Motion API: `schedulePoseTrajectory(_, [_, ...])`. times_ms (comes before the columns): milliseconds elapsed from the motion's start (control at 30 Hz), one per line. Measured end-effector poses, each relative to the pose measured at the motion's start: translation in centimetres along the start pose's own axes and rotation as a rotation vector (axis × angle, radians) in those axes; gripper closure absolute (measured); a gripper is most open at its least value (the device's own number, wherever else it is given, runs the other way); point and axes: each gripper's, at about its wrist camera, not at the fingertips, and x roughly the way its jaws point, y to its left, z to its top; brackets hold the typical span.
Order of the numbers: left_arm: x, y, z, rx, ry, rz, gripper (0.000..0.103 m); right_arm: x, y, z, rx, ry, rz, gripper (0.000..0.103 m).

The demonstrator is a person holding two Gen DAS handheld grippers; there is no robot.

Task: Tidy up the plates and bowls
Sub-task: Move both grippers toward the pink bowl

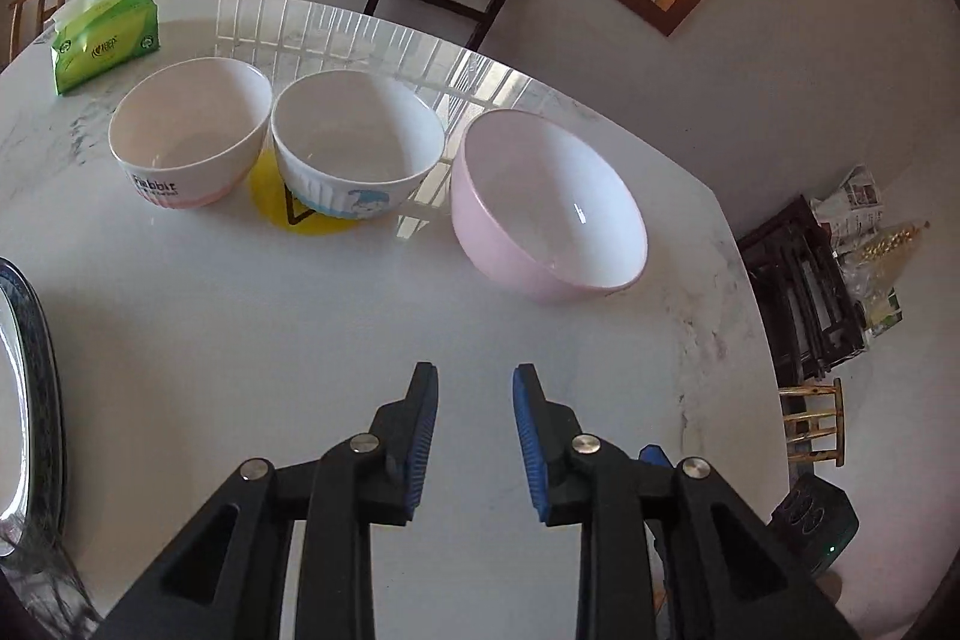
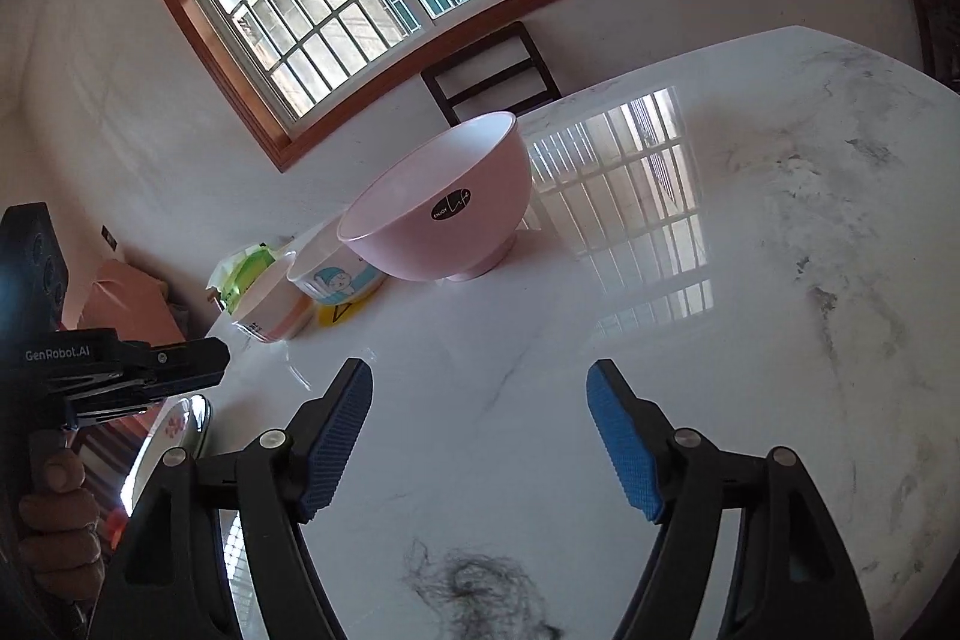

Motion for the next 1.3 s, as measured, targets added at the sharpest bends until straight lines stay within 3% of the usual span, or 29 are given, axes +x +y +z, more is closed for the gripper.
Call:
schedulePoseTrajectory(333, [3.1,-0.5,3.8,-0.076,0.038,-0.075,0.074,0.2,-0.5,0.1,0.040,0.007,0.034,0.030])
schedulePoseTrajectory(433, [4.0,-0.4,5.1,-0.080,0.046,-0.090,0.065,0.2,-0.2,0.0,0.016,0.002,0.034,0.029])
schedulePoseTrajectory(533, [4.5,-0.6,6.0,-0.065,0.058,-0.087,0.044,0.1,-0.2,0.0,0.012,-0.004,0.039,0.027])
schedulePoseTrajectory(667, [4.6,-0.2,6.6,-0.111,0.033,-0.148,0.032,0.1,-0.4,0.0,0.020,-0.007,0.049,0.027])
schedulePoseTrajectory(767, [5.7,0.9,6.7,-0.204,0.064,-0.218,0.031,0.1,-0.6,0.0,0.028,-0.010,0.055,0.026])
schedulePoseTrajectory(833, [6.0,1.3,6.5,-0.240,0.041,-0.224,0.032,0.1,-0.7,0.0,0.032,-0.009,0.058,0.026])
schedulePoseTrajectory(933, [7.1,1.5,6.3,-0.256,0.071,-0.202,0.032,0.1,-0.7,0.0,0.035,-0.010,0.061,0.026])
schedulePoseTrajectory(1067, [8.2,2.0,6.2,-0.295,0.086,-0.239,0.032,0.5,-1.3,0.2,0.075,0.025,0.049,0.026])
schedulePoseTrajectory(1200, [8.7,2.2,6.3,-0.324,0.094,-0.268,0.032,0.9,-2.2,2.1,0.065,0.052,-0.015,0.026])
schedulePoseTrajectory(1300, [8.9,2.0,6.5,-0.339,0.090,-0.275,0.033,0.4,-2.7,5.2,0.063,0.033,0.001,0.026])
